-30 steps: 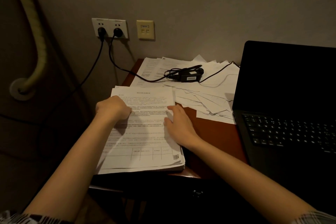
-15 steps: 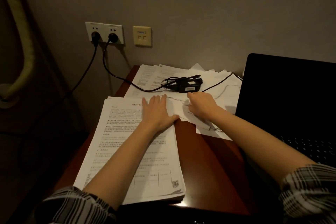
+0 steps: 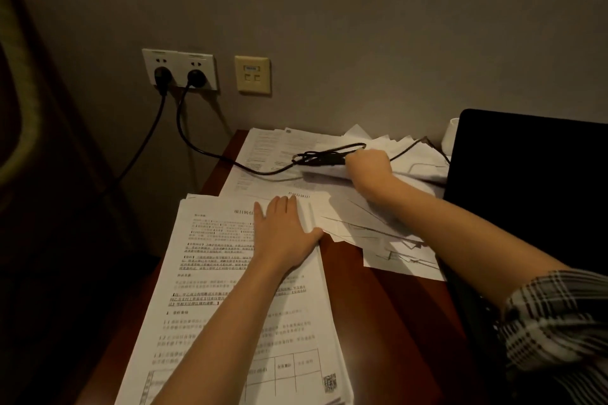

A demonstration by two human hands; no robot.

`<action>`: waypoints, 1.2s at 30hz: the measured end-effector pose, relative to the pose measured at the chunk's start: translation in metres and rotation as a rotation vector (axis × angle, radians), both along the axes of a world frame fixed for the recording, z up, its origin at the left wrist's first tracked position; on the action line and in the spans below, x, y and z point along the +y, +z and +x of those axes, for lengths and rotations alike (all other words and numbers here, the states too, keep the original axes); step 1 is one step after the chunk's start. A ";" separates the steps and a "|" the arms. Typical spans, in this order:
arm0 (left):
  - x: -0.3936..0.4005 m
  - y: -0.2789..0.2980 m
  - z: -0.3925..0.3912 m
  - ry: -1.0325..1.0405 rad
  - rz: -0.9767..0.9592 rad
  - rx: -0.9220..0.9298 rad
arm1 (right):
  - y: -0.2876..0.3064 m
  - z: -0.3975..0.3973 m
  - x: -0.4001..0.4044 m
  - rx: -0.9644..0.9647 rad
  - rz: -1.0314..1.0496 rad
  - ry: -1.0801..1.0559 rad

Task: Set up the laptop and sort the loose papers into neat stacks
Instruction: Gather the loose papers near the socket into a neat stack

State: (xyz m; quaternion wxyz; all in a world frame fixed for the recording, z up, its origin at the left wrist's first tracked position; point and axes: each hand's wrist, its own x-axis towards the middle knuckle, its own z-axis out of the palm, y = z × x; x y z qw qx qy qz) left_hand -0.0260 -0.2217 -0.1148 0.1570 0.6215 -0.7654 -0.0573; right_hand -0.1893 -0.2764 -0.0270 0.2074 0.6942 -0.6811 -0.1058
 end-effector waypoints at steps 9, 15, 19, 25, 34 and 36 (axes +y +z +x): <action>0.002 0.002 0.002 0.030 -0.039 0.272 | 0.118 -0.017 -0.006 -0.168 -0.361 0.016; 0.013 0.030 0.006 0.036 0.067 1.122 | 0.127 -0.019 0.039 -0.426 -0.523 0.202; 0.001 0.049 0.016 0.077 0.126 1.248 | 0.130 -0.024 0.067 -0.681 -0.750 0.368; 0.004 0.092 0.039 0.086 -0.017 1.148 | 0.157 -0.026 0.096 -1.216 -0.765 0.397; 0.034 0.160 0.093 -0.122 -0.017 0.944 | 0.127 -0.032 0.125 -1.779 -0.475 0.484; 0.040 0.165 0.096 -0.124 -0.047 0.912 | 0.125 -0.031 0.128 -1.776 -0.513 0.496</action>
